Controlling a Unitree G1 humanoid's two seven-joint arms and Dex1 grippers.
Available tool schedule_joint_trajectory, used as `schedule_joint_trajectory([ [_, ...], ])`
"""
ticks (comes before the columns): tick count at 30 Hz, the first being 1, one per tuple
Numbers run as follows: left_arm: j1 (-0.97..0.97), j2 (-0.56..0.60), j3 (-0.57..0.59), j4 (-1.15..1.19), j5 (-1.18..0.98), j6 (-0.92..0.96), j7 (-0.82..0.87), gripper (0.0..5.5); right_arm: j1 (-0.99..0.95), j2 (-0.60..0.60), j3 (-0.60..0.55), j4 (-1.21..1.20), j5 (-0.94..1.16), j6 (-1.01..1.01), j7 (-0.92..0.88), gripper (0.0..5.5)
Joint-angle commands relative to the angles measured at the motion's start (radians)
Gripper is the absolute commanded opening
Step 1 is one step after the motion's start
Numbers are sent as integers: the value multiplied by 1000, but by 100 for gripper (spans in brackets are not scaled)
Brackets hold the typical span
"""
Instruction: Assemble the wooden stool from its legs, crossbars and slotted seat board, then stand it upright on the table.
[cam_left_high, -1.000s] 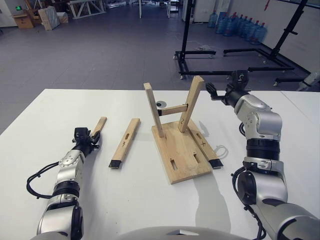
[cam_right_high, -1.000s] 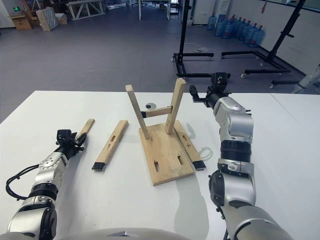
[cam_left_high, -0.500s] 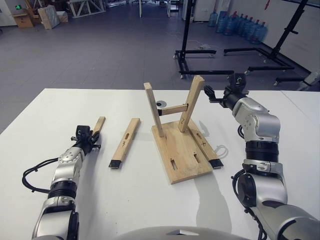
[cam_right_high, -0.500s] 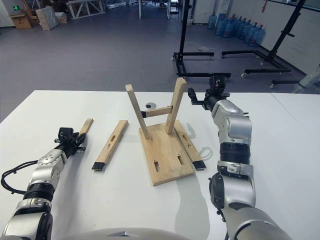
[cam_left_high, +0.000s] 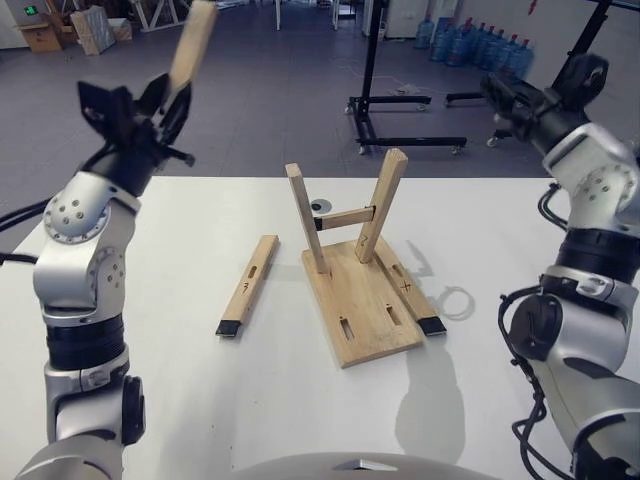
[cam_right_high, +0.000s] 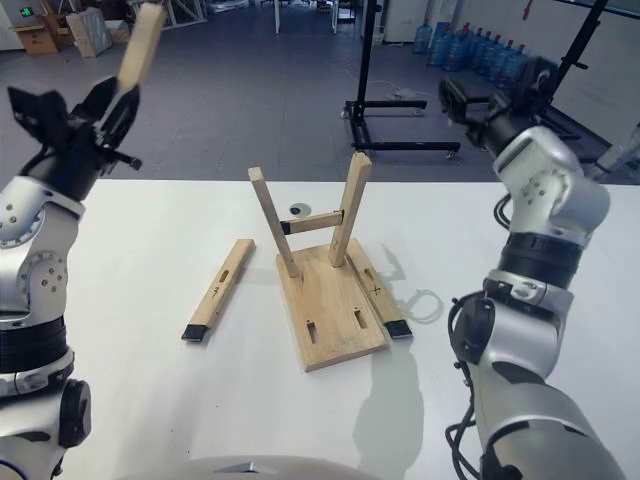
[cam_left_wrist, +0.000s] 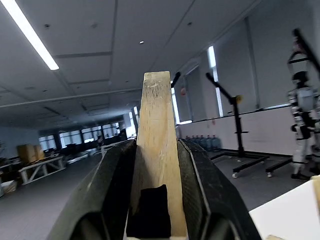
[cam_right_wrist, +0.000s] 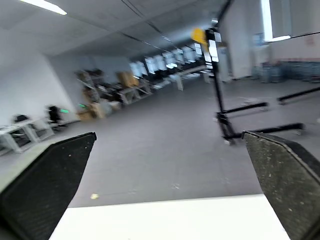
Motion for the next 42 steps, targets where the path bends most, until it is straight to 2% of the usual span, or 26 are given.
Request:
schedule_joint_trajectory([
  [1, -18, -33, -103, -26, -15, 43, -51, 125, -69, 184, -46, -164, 319, 266, -49, 540],
  [6, -37, -87, -133, -28, -22, 59, -36, 125, 15, 396, -89, -239, 560, 412, -250, 540],
  [11, -25, -114, -150, -42, -24, 70, -33, 125, 37, 521, -132, -181, 751, 380, -452, 540],
  [17, 7, -132, -193, -61, -13, 72, -49, 125, 8, 568, -100, -107, 916, 259, -590, 540],
  [25, 38, -131, -217, -69, 1, 73, -65, 125, 7, 555, 0, -106, 972, 141, -606, 540],
  [42, 44, -137, -216, -73, 19, 78, -67, 125, 20, 503, 107, -104, 985, 43, -584, 242],
])
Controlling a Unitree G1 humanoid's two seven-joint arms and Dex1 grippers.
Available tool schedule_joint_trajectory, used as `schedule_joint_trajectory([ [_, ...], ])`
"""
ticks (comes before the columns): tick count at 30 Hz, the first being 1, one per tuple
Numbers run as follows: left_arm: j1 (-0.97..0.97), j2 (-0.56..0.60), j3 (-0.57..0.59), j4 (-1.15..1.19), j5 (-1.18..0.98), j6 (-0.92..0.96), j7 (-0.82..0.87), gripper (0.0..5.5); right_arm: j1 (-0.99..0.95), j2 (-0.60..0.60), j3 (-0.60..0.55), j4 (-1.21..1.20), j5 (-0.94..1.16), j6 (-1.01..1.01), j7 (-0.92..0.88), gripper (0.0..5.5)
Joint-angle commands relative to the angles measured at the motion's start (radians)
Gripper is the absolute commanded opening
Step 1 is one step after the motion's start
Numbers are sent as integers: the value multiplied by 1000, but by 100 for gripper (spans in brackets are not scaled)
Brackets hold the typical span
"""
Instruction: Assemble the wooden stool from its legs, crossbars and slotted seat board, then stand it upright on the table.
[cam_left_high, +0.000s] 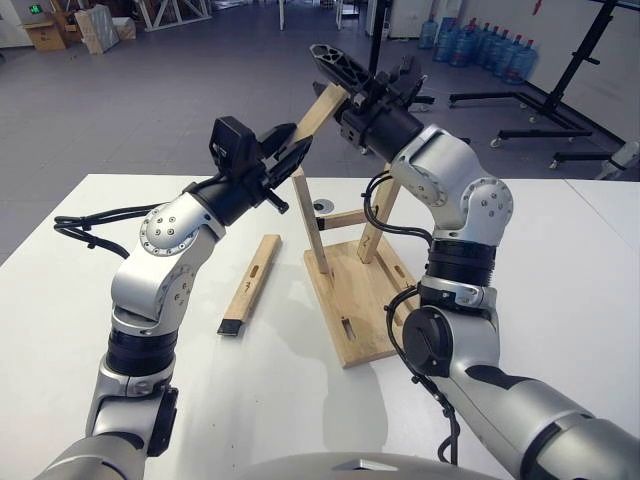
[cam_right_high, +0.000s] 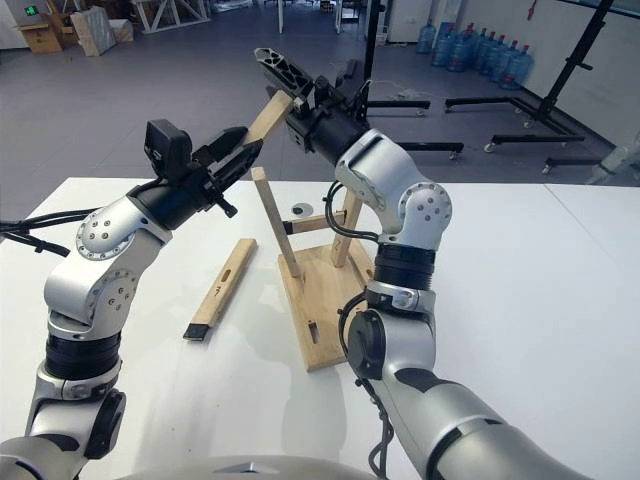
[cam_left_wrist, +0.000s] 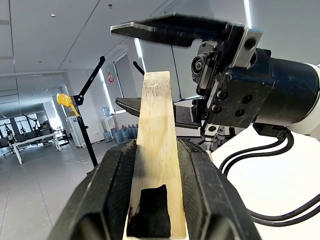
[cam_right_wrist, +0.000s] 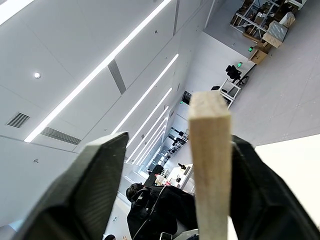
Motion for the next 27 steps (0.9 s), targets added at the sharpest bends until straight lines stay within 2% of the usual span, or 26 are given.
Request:
schedule_joint_trajectory([
  [1, 3, 1, -4, 3, 14, 13, 1, 125, -1, -16, 15, -1, 15, -13, 2, 224],
  [10, 1, 0, -8, 7, 19, 10, 3, 125, 3, -33, 38, 2, 19, -22, 5, 62],
  [17, 2, -4, 3, 21, -8, 45, 2, 120, 17, -73, 64, -8, -15, -15, 25, 40],
  [18, -4, -8, 11, 22, -19, 60, 8, 157, 21, -78, 68, -10, -24, -15, 29, 40],
  [23, -34, -25, 62, -16, -53, 113, 62, 240, 51, -98, 81, -27, -53, -19, 46, 39],
  [27, -140, -61, 211, -100, -244, 205, 154, 293, 96, -203, 74, -81, -121, -9, 82, 39],
])
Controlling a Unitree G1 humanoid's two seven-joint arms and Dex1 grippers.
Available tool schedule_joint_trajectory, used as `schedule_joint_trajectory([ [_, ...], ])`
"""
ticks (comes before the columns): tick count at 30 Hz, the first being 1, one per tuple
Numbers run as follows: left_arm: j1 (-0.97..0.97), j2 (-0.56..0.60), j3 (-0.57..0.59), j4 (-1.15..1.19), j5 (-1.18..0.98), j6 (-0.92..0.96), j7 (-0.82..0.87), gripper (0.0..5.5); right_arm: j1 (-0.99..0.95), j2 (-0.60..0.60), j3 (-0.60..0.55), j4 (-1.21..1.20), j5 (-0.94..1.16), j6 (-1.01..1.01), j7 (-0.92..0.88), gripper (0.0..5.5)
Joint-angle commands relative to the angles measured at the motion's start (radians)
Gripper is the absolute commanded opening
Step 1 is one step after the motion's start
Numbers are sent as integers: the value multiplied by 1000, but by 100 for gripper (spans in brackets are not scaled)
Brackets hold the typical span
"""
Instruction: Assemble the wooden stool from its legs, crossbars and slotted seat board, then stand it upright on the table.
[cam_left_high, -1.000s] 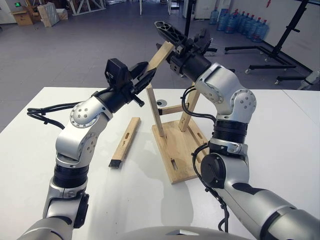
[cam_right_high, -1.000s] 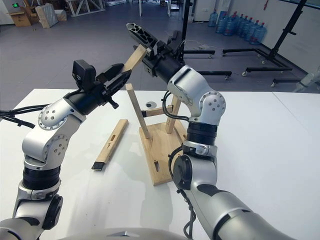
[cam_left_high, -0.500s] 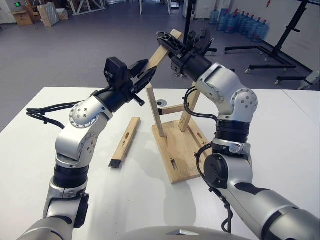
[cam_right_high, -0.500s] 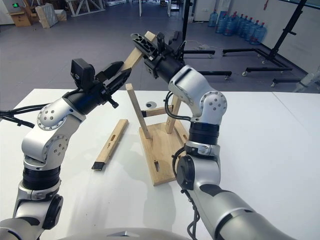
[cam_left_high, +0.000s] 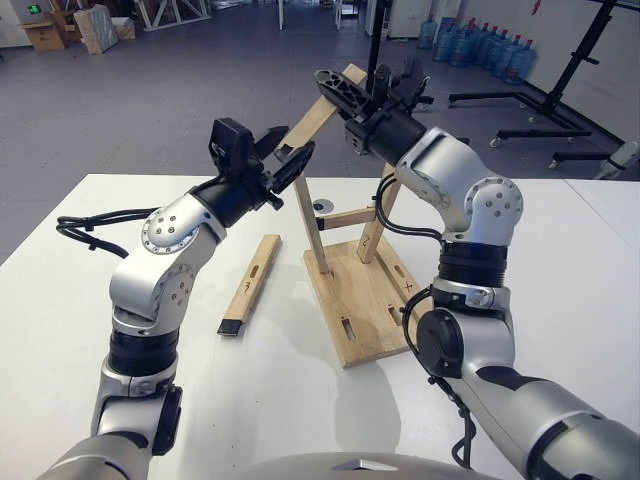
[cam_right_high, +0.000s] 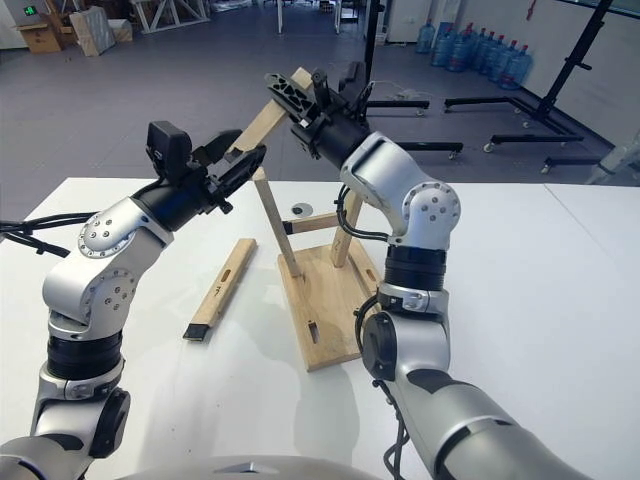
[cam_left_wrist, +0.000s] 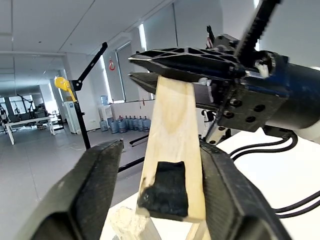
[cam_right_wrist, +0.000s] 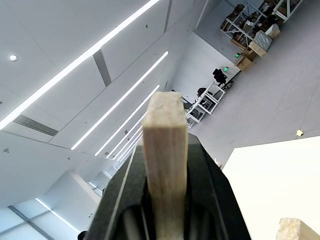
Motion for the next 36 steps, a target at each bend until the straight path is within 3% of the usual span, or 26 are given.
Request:
schedule_joint_trajectory([
  [1, -154, -17, 184, -82, -199, 71, 113, 312, 78, -148, -34, -47, -68, 18, 20, 39],
  [7, -253, 7, 367, -37, -506, 149, 293, 400, 179, -364, -158, -128, -67, 25, 39, 39],
  [11, -120, 16, 430, 19, -425, 168, 507, 467, 375, -512, -258, -246, -96, 38, 86, 39],
  [16, -13, -32, 455, 67, -380, 128, 595, 473, 621, -448, -155, -246, -308, -66, 206, 39],
  [24, 14, -11, 394, 115, -336, 140, 571, 473, 668, -295, 55, -107, -599, -285, 411, 39],
  [36, 35, 22, 363, 136, -263, 131, 485, 473, 697, -254, 57, 26, -771, -414, 504, 39],
])
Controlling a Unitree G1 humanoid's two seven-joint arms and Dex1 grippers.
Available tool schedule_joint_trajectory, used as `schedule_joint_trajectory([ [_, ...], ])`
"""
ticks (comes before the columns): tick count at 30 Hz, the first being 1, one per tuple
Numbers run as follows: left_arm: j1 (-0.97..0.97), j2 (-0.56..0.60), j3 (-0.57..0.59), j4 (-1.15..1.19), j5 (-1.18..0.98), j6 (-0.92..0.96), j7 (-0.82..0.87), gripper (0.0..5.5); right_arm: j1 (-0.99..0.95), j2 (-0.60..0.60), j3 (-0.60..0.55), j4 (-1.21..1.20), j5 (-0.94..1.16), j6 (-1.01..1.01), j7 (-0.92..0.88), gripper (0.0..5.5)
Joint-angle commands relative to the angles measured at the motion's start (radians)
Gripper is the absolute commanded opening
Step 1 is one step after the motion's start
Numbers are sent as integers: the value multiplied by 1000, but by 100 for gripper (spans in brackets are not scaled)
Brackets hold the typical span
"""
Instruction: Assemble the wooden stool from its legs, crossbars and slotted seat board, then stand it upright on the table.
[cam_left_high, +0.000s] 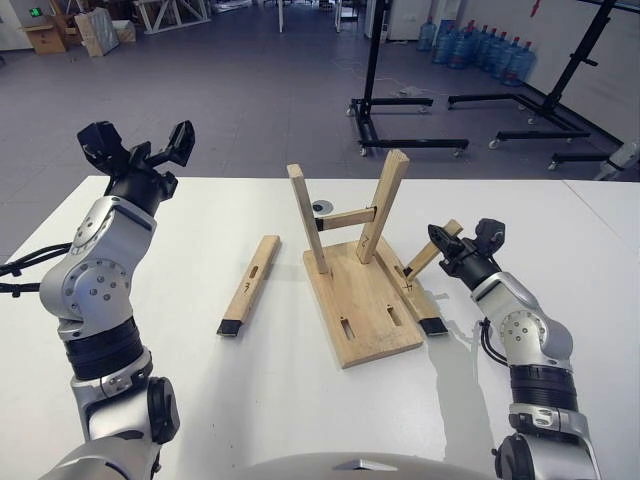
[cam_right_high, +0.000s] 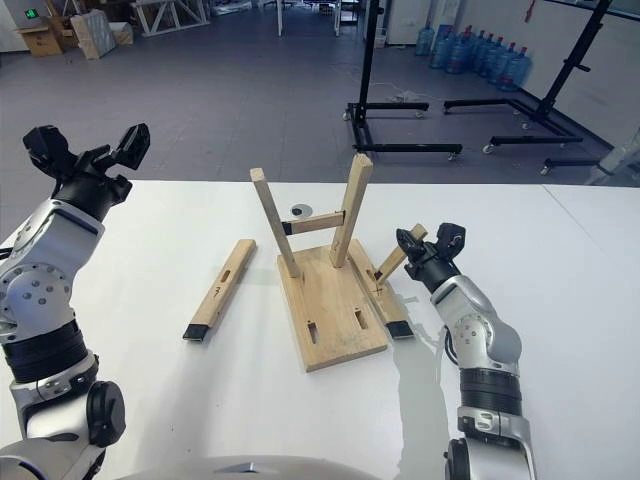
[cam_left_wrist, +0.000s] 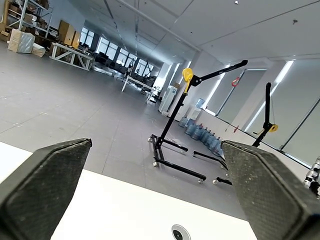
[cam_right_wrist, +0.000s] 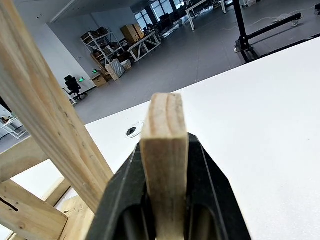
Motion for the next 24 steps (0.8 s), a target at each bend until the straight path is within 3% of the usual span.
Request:
schedule_joint_trajectory([
  [1, 6, 5, -15, 2, 19, -2, -16, 473, -8, 30, -4, 24, -22, -6, 5, 39],
  [11, -1, -2, -23, 12, 43, -6, -36, 473, -101, 53, -82, -25, 52, 26, -12, 39],
  [24, 6, -13, -45, -5, 49, -1, -48, 473, -86, 55, -11, 89, -47, 23, 76, 39],
])
